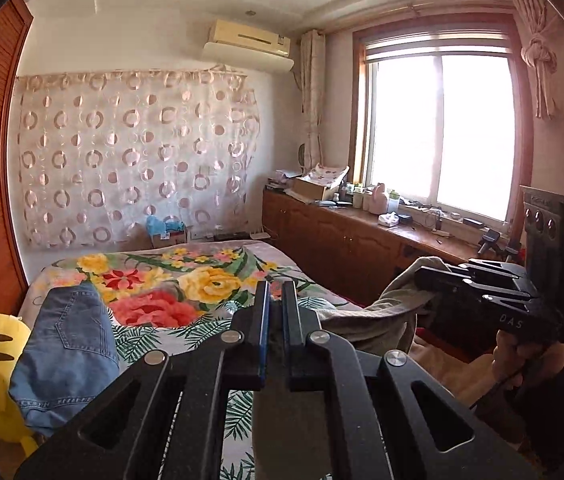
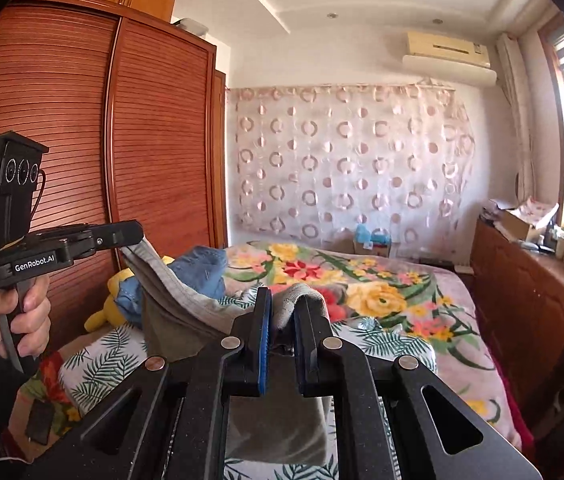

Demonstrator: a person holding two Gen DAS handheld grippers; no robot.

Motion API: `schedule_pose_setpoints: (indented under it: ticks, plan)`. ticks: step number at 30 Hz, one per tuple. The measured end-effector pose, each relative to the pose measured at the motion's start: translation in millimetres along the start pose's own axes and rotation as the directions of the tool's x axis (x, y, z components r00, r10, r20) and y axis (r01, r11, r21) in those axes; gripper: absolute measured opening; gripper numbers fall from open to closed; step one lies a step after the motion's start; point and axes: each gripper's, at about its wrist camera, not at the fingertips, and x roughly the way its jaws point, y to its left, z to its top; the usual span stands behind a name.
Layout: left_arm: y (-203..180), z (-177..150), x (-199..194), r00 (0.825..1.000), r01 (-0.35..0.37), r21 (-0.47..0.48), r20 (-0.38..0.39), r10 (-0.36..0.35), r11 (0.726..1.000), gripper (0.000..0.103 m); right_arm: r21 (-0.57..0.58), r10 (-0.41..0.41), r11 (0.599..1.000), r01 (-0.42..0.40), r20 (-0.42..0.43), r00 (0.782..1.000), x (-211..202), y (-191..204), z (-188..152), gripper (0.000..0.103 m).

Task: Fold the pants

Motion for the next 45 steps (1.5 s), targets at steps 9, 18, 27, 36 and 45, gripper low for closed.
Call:
schedule_pose_setpoints:
  ticks: [9, 18, 27, 36, 45]
  plan:
    - [64.4, 19.0, 67.1, 0.994, -0.1, -0.018, -0.045, 0.099, 0.995, 0.006, -0.044, -0.012, 0.999, 0.008, -0.094, 0.995, 89.8, -19.6, 26.8, 0.009]
    - [85.4, 63.1, 92.4, 0.987, -0.158, 0.054, -0.009, 0.158, 0.986, 0.006, -0.1, -0.074, 0.992, 0.073, 0.001, 0.997, 171.7, -23.9, 105.1, 0.009]
    - [74.3, -62.5, 86.3, 0.97, -0.125, 0.014, -0.209, 0.125, 0.992, 0.006, -0.054, 0.001, 0.998, -0.015, -0.235, 0.972, 203.1, -16.0, 21.1, 0.009]
    - [50.6, -100.1, 59.6, 0.957, -0.094, -0.013, -0.276, 0.086, 0.996, 0.006, -0.034, 0.03, 0.998, -0.045, -0.358, 0.933, 174.7, 13.6, -12.4, 0.009]
    - [35.0, -134.6, 35.1, 0.948, -0.085, -0.047, -0.312, 0.066, 0.995, 0.006, 0.044, 0.063, 0.998, -0.049, -0.386, 0.92, 135.4, 14.9, -30.0, 0.009]
